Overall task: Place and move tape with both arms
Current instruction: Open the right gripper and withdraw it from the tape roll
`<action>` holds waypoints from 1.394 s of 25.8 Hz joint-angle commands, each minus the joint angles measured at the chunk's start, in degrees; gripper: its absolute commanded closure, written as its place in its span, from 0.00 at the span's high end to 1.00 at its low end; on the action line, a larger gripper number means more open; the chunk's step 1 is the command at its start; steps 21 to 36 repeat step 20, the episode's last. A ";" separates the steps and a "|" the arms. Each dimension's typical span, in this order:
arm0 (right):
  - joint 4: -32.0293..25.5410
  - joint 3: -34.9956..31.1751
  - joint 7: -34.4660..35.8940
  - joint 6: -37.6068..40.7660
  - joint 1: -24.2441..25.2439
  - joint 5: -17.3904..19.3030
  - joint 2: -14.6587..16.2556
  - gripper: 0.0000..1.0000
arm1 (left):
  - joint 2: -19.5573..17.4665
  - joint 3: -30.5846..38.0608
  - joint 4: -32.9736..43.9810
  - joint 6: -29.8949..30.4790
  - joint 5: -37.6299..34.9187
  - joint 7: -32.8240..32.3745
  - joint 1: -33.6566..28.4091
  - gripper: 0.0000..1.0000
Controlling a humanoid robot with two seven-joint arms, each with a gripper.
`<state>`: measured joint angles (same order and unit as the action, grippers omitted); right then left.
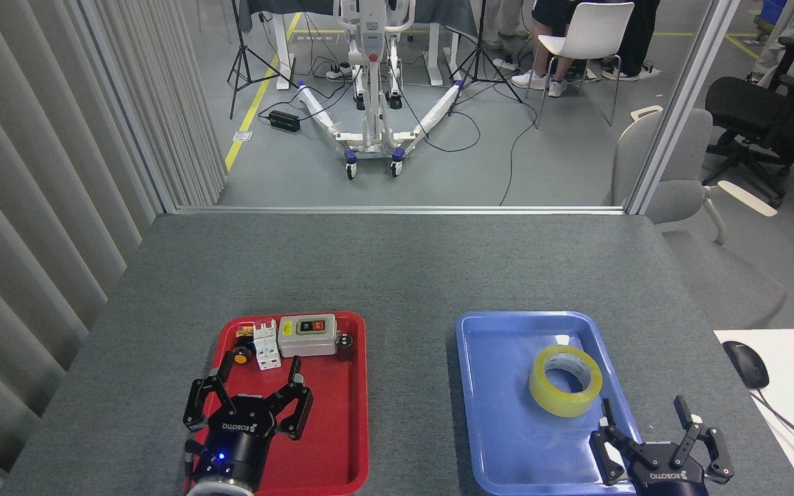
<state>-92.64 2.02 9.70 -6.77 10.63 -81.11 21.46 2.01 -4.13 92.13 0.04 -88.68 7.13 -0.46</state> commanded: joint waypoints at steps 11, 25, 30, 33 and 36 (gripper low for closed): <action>0.09 0.00 -0.03 0.26 -0.96 -0.01 -0.02 0.99 | -0.61 0.09 -0.02 0.13 0.53 -0.01 0.02 1.00; 0.09 0.00 -0.03 0.44 -1.13 -0.01 -0.19 1.00 | -0.70 0.00 -0.46 0.13 0.53 -0.01 -0.51 1.00; 0.09 0.00 -0.03 0.44 -1.13 -0.01 -0.19 1.00 | -0.70 0.00 -0.46 0.13 0.53 -0.01 -0.51 1.00; 0.09 0.00 -0.03 0.44 -1.13 -0.01 -0.19 1.00 | -0.70 0.00 -0.46 0.13 0.53 -0.01 -0.51 1.00; 0.09 0.00 -0.03 0.44 -1.13 -0.01 -0.19 1.00 | -0.70 0.00 -0.46 0.13 0.53 -0.01 -0.51 1.00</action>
